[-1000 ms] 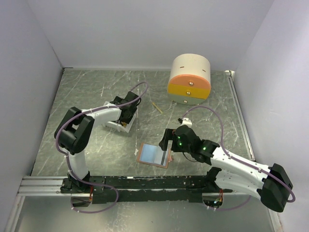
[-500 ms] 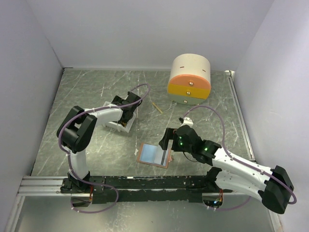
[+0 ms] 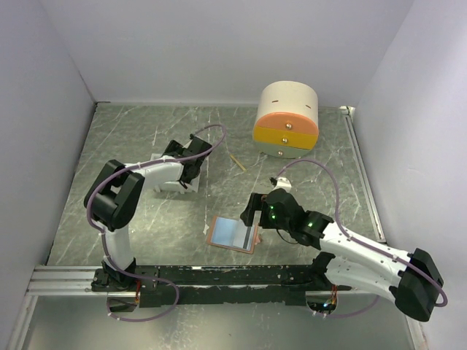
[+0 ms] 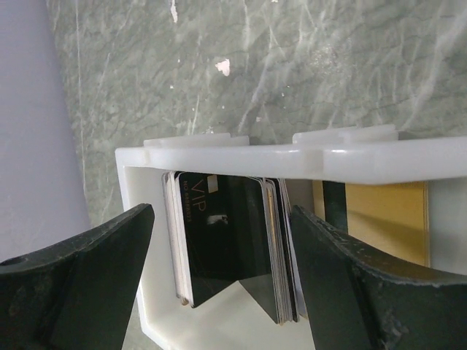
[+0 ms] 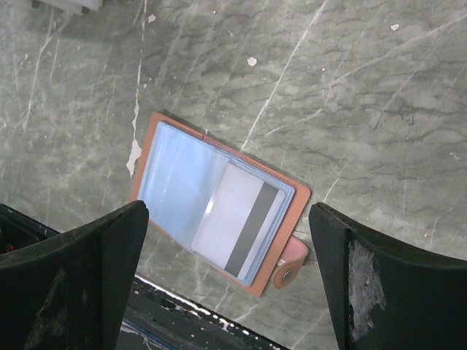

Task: Put the credit cards into the card holder
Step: Pick up the credit card from the storage box.

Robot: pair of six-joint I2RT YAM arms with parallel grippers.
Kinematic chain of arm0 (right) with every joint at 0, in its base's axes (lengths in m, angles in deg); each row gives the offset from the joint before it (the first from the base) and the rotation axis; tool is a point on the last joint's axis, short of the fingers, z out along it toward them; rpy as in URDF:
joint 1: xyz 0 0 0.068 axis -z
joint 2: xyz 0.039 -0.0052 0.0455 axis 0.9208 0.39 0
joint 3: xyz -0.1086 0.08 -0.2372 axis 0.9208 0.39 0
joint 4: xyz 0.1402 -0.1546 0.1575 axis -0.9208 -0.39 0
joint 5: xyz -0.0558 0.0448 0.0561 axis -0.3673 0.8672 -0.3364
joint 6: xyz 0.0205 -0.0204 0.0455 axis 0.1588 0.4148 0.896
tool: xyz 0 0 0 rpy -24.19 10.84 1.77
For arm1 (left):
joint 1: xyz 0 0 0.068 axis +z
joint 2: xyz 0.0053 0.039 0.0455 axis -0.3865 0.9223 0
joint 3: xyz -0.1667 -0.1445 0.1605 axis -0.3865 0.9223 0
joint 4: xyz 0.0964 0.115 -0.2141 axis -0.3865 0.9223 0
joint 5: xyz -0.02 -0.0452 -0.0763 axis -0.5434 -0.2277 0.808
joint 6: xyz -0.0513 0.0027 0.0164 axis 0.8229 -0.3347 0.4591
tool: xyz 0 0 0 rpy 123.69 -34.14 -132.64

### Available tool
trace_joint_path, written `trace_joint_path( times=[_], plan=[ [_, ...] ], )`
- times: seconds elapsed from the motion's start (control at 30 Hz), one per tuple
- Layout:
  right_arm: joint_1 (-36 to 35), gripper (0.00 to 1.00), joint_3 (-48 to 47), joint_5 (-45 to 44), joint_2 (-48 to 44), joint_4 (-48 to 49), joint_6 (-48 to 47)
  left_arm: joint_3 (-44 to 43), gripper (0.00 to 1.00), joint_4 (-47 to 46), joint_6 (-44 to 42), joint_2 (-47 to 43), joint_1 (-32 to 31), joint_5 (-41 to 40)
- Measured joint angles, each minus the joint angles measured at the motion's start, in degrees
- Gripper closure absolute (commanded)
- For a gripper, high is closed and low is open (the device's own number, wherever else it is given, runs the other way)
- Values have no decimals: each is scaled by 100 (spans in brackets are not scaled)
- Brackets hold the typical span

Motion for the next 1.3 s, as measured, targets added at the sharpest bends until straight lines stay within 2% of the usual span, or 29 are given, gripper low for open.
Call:
trace_joint_path(
  times=[0.43,0.7,1.0,1.3],
  plan=[
    [0,7,-81,48,208,7,-2,-2,21,-33,-70,-164,173,-127],
    [0,13,-339,284,651,439,2,0,23,-42,-72,-297,291,-164],
    [162,33,-1488,944,2715,1530,20,22,25,-92,-63,-358,398,-168],
    [461,44,-2839,1405,4546,2323,48,72,29,-111,-17,-358,498,-162]
  ],
)
